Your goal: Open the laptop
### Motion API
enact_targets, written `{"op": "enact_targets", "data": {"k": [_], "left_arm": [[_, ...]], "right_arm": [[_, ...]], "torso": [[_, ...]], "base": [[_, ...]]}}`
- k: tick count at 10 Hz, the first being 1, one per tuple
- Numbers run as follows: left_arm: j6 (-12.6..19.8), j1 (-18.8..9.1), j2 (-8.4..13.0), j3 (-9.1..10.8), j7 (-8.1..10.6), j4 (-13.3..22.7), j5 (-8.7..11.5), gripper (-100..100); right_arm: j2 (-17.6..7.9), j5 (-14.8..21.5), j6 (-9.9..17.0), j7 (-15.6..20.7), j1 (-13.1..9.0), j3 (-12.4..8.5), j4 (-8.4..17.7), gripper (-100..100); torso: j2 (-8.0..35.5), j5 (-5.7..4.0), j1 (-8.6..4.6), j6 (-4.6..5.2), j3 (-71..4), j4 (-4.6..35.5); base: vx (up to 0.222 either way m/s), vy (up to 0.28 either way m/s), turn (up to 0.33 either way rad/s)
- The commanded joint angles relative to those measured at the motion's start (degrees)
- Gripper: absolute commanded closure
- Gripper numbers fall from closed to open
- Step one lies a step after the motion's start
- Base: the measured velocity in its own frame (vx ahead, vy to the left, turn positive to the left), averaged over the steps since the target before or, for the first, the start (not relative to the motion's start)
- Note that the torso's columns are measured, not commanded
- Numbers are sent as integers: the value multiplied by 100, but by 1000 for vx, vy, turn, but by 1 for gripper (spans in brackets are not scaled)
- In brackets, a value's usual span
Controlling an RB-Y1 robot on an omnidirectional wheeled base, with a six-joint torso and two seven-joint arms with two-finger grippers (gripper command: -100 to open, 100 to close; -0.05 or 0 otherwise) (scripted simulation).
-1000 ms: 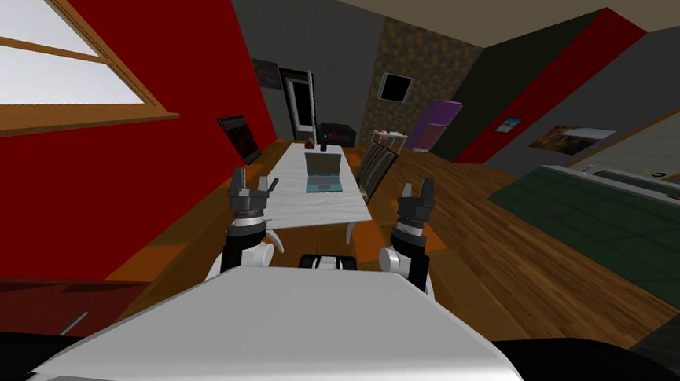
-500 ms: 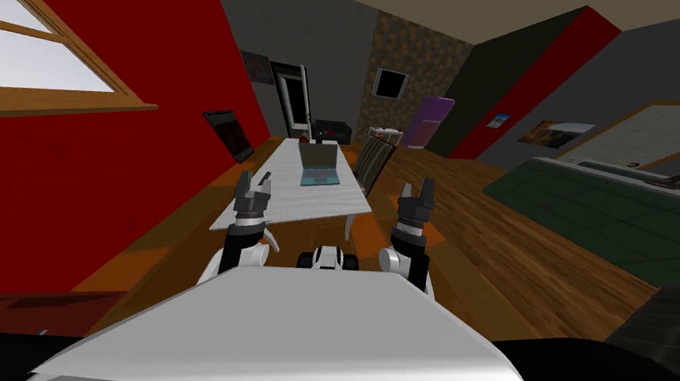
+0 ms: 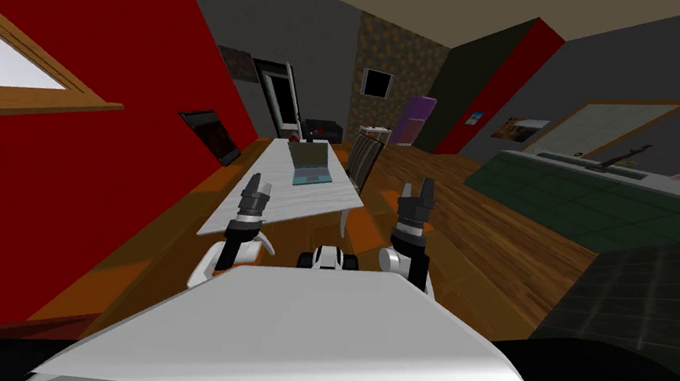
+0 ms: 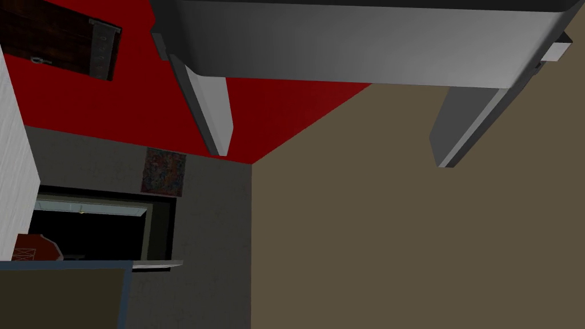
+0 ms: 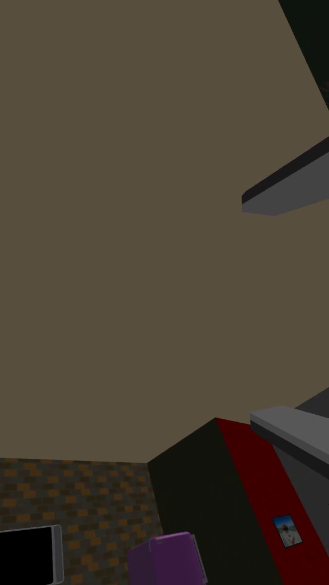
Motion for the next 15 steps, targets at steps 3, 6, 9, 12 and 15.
{"op": "enact_targets", "data": {"k": [3, 6, 9, 12, 15], "left_arm": [[100, -381, 490, 472, 201, 795, -439, -100], [141, -529, 655, 650, 265, 1206, -580, -100], [241, -845, 989, 1031, 384, 1715, -864, -100], [300, -1009, 1157, 1231, 437, 2198, -1005, -100], [364, -1178, 1326, 1437, 483, 2542, -1143, -100]], "right_arm": [[0, 0, 0, 0, 0, 0, 0, 0], [0, 0, 0, 0, 0, 0, 0, 0], [0, 0, 0, 0, 0, 0, 0, 0], [0, 0, 0, 0, 0, 0, 0, 0], [0, 0, 0, 0, 1, 0, 0, 0]], "torso": [[7, -1, -4, -1, 4, 1], [5, -1, -4, 5, 3, 1], [6, -1, -3, 0, 3, 1], [7, -1, -7, 6, 3, 2], [5, 0, -2, 1, 3, 1]], "base": [[-31, -15, -186], [-24, -11, -127], [-24, -14, -164], [-20, -10, -159], [-12, -7, -99]]}}
